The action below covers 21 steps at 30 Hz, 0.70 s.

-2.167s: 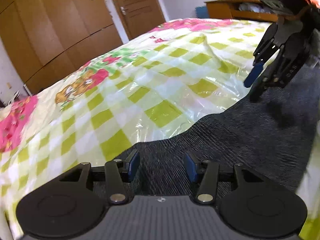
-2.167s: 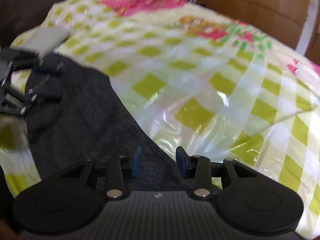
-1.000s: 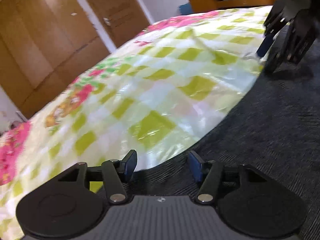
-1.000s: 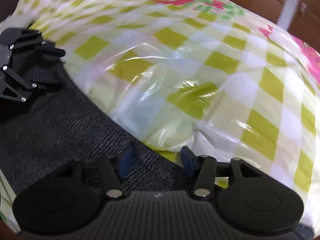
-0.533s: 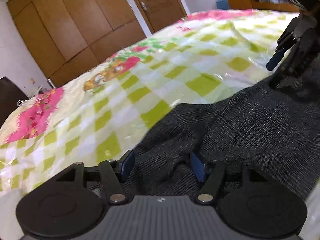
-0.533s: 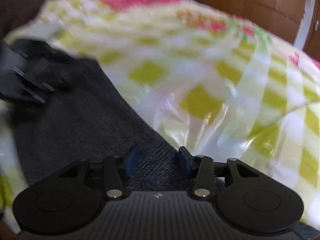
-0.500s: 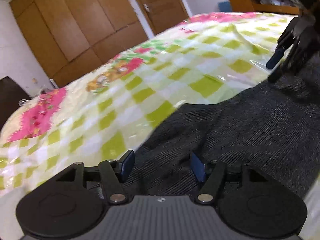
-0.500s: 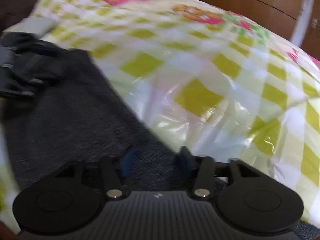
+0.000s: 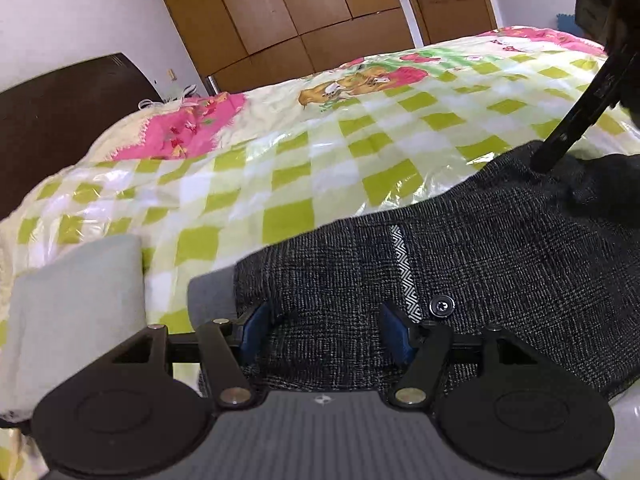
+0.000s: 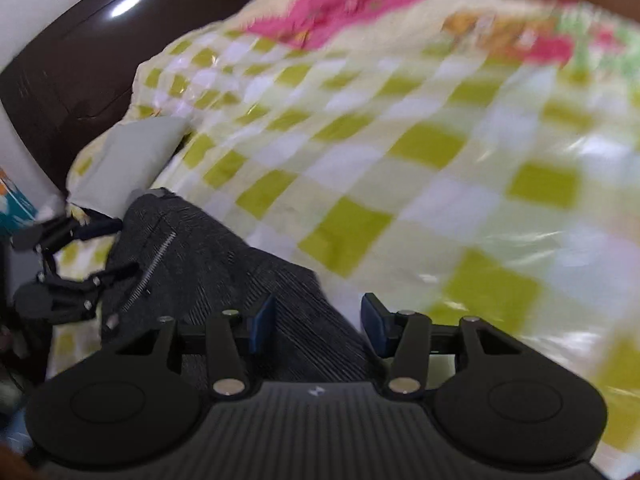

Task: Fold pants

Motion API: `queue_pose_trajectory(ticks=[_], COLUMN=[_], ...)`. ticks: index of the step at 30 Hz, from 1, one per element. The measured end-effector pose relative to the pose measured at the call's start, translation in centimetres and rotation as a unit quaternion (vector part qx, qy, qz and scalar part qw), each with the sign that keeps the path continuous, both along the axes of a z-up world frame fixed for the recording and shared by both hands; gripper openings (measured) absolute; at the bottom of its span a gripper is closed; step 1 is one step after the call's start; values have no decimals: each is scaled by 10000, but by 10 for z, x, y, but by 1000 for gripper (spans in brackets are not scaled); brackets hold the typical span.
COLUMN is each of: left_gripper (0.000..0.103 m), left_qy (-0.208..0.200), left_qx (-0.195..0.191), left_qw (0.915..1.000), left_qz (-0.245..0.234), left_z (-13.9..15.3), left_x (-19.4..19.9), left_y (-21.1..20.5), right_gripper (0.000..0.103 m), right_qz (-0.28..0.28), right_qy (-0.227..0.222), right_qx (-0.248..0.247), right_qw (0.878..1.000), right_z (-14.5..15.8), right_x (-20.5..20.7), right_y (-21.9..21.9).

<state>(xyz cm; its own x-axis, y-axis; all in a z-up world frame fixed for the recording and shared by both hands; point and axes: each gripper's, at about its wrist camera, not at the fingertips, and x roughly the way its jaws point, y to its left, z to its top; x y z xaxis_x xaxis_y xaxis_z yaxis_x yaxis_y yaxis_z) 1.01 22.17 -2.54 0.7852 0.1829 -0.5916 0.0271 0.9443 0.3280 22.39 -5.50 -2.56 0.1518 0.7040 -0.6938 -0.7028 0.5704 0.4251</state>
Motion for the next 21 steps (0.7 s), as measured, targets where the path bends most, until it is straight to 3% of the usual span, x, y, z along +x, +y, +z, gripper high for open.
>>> queue_pose_trajectory(ticks=[6,10,16,21], left_gripper=[74,74,74,74], left_qy=[-3,12,38,56], left_qx=[-49,-16,38,81], left_qw=[10000,9999,9999,9998], left_qz=[-74,-113,-138,-149], left_z=[-3,-3,-4,-5], left_x=[7,6,7,8], left_y=[2,3,2,1], right_gripper=[50,50,50,49], right_qz=[488,759,1007,1251], right_qy=[20,-293,-164,-415], right_qx=[-36,-353,-626,-631], right_qw=[9988,9961,9928,9893], right_z=[30,46,49,41], right_x=[-36,-62,-75,-76], right_y=[-9,-8,-10,0])
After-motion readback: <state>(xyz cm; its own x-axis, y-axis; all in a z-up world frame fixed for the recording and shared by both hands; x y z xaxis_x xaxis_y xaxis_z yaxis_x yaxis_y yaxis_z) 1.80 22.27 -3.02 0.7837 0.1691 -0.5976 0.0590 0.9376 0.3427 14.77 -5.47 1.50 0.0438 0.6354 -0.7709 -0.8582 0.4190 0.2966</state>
